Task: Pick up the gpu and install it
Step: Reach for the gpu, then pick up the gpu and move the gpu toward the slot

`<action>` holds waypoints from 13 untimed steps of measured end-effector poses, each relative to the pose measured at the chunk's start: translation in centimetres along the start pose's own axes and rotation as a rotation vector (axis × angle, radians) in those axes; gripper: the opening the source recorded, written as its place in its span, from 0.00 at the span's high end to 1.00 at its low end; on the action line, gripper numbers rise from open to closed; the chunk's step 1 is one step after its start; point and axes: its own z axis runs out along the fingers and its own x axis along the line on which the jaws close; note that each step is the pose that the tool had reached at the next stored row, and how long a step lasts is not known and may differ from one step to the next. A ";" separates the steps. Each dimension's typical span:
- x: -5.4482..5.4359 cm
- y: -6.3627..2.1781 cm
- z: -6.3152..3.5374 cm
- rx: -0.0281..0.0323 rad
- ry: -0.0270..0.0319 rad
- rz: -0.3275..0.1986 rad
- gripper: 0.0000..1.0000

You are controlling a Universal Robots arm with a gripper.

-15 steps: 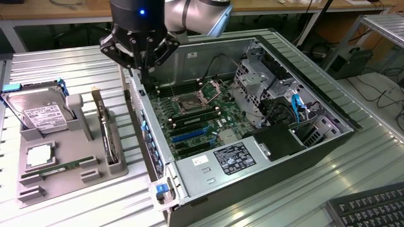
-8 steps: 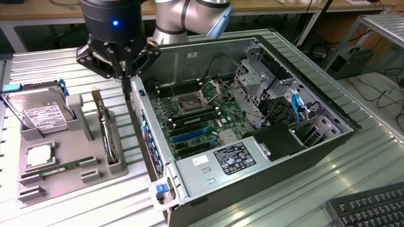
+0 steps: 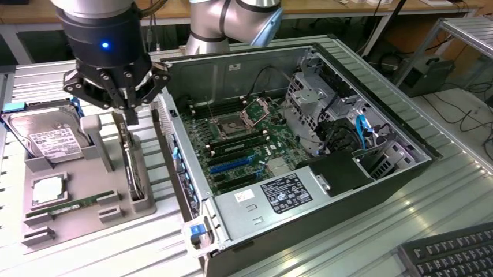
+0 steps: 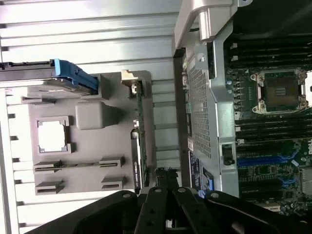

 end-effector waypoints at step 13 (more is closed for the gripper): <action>1.7 -0.15 0.54 0.0001 0.0001 0.000 0.89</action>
